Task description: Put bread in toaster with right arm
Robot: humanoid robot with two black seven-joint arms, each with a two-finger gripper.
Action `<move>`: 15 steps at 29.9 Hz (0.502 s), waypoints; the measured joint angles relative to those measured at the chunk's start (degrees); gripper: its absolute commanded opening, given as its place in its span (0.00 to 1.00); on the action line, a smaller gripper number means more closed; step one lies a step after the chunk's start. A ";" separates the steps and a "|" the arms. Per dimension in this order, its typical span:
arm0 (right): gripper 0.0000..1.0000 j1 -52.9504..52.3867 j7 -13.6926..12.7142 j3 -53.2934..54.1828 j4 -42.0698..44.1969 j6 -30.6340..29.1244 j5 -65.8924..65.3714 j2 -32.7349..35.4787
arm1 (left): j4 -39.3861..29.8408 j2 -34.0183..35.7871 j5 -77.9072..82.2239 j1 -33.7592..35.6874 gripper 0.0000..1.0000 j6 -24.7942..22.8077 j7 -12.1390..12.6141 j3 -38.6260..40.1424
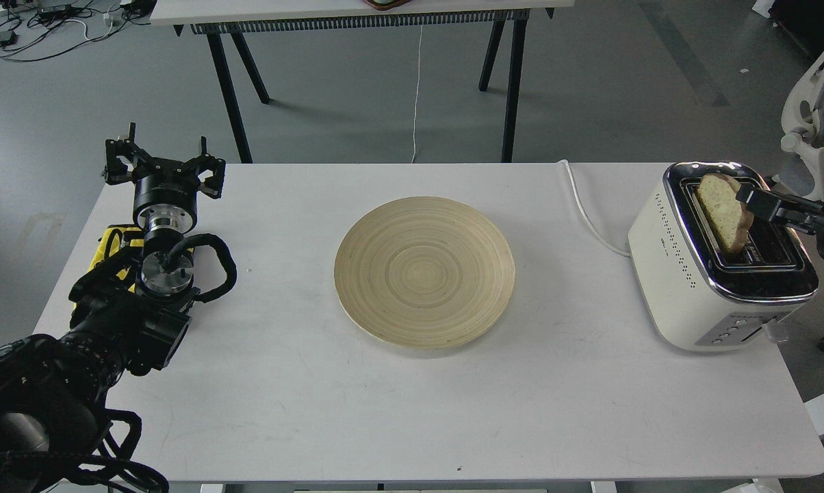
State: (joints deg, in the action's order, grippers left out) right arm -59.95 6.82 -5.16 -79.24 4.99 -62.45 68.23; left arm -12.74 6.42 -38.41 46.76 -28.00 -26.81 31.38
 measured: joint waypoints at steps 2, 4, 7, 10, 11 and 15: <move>0.80 0.00 0.07 0.56 -0.11 0.13 0.22 -0.04 | 0.00 0.00 0.00 0.00 1.00 0.00 0.00 0.00; 0.80 -0.02 0.14 1.80 -0.41 0.36 0.83 -0.04 | 0.00 0.00 0.00 -0.01 1.00 0.00 0.00 0.00; 0.80 -0.04 0.38 4.59 -0.94 0.45 3.74 -0.34 | 0.00 0.00 0.00 -0.01 1.00 0.00 0.00 0.00; 0.80 -0.05 0.93 7.84 -1.91 0.46 10.16 -2.63 | -0.01 0.00 0.00 -0.02 1.00 0.00 0.00 0.00; 0.80 -0.05 1.42 8.70 -1.94 0.47 13.14 -3.93 | 0.01 0.01 0.00 -0.02 1.00 0.00 0.00 0.00; 0.80 0.08 6.88 10.16 -1.17 0.27 25.48 -11.67 | -0.01 0.01 0.00 -0.02 1.00 0.00 0.00 0.00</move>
State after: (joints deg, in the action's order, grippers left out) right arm -59.87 13.70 5.01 -80.41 5.27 -36.97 56.56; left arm -12.75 6.42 -38.41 46.74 -28.00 -26.81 31.38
